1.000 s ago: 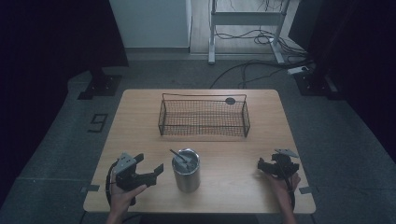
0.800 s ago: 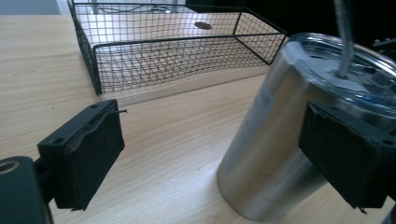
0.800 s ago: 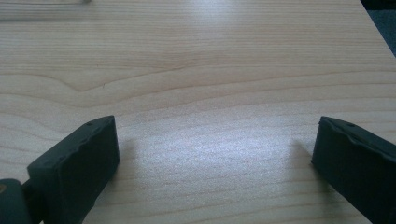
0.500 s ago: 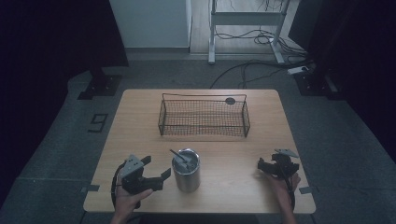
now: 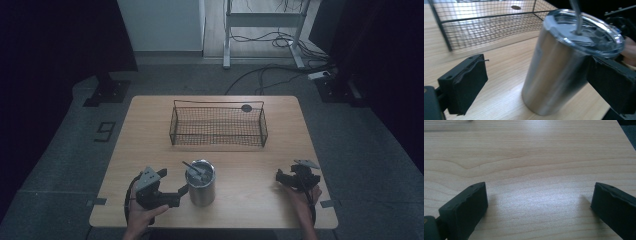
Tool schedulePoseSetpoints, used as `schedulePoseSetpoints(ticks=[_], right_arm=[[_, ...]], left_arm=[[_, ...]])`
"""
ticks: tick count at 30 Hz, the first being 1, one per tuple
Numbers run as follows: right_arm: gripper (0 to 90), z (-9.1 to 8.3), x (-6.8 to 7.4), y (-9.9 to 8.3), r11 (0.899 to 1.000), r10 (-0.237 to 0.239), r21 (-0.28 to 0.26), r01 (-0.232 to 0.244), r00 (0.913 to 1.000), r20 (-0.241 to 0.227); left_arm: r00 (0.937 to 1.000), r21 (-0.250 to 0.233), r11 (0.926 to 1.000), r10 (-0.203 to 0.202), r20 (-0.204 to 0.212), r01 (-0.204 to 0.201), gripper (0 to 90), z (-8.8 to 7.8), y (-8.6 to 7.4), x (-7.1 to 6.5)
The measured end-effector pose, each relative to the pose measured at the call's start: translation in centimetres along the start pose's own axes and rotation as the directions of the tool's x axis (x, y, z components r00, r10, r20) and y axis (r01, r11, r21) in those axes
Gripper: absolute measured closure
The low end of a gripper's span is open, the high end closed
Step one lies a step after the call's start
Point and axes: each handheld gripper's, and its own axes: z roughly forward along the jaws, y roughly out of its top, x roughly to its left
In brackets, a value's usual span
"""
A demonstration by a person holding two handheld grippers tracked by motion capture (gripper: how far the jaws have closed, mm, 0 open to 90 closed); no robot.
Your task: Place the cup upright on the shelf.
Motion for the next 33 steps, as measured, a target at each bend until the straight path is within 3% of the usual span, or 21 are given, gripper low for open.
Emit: schedulePoseSetpoints(ticks=[17, 33], right_arm=[[1.1, 0.0, 0.0, 0.0, 1.0, 0.002, -0.002, -0.002, 1.0, 0.002], [1.1, 0.0, 0.0, 0.0, 1.0, 0.003, -0.002, -0.003, 1.0, 0.002]], left_arm=[[0.9988, 0.002, 0.9995, 0.033, 0.035, -0.033, 1.7, 0.8, 0.4, -1.7], [0.996, 0.055, 0.9959, 0.069, 0.057, -0.072, 0.0, 3.2, 0.6, -3.1]])
